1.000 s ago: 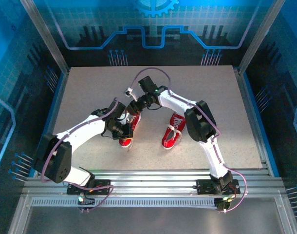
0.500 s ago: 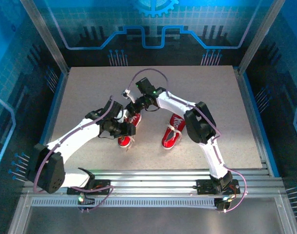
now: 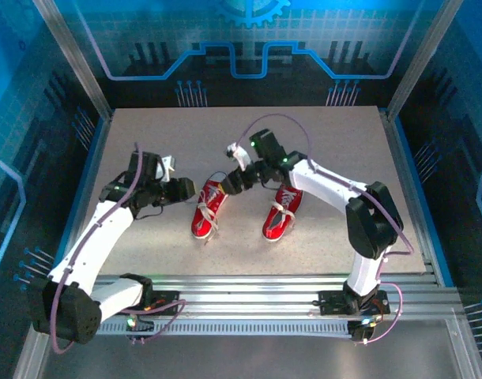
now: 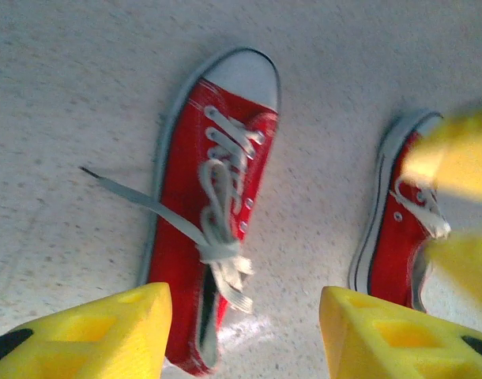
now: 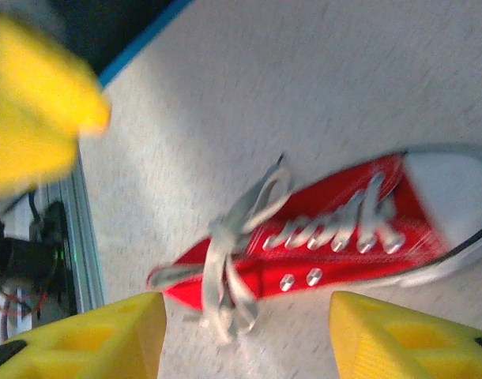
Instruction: Tie the shoes
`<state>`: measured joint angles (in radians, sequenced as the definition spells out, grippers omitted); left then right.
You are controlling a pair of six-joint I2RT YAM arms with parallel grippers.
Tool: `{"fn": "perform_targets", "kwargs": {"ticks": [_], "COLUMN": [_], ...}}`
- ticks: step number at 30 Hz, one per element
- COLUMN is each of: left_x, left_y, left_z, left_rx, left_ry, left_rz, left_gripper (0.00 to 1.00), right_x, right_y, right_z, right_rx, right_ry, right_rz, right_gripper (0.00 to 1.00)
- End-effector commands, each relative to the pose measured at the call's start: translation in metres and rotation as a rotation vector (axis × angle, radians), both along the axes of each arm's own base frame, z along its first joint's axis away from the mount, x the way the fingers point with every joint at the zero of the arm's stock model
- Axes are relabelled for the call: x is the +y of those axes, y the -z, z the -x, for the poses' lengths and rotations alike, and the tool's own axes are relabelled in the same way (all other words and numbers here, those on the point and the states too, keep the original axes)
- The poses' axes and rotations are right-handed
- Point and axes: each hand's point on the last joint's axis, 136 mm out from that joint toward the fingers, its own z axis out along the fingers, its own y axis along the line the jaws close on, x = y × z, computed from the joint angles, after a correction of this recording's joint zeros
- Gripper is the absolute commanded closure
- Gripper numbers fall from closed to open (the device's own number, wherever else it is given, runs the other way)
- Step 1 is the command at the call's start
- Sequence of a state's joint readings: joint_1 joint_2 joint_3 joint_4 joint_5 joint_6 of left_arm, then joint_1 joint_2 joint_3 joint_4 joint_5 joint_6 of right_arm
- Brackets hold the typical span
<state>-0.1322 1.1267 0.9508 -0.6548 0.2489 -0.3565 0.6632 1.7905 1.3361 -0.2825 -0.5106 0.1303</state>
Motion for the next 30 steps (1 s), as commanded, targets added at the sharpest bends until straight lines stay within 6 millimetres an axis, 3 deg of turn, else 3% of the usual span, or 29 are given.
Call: {"fn": "perform_targets", "kwargs": {"ticks": [1,5,12,22,30], "left_x": [-0.002,-0.009,-0.018,-0.029,-0.038], "left_y": [-0.004,0.016,0.05,0.089,0.109], "left_z": [-0.019,-0.043,-0.072,-0.075,-0.072], "left_rx": [-0.015,0.038,0.123,0.209,0.264], "left_ry": [0.048,0.087,0.077,0.081,0.099], "left_rz": [0.048,0.073,0.143,0.167,0.176], "left_gripper": [0.48,0.52,0.52,0.54,0.56], "right_x": [0.006,0.013,0.021,0.046,0.05], "right_y": [0.041,0.071,0.094,0.105,0.117], "right_z": [0.045,0.072,0.081,0.072,0.07], "right_rx": [0.019,0.062,0.088,0.079,0.095], "right_ry": [-0.049,-0.058,-0.08,-0.122,-0.14], "right_rz": [0.09,0.118,0.158,0.168,0.196], "right_gripper": [0.43,0.44,0.46,0.47,0.49]}}
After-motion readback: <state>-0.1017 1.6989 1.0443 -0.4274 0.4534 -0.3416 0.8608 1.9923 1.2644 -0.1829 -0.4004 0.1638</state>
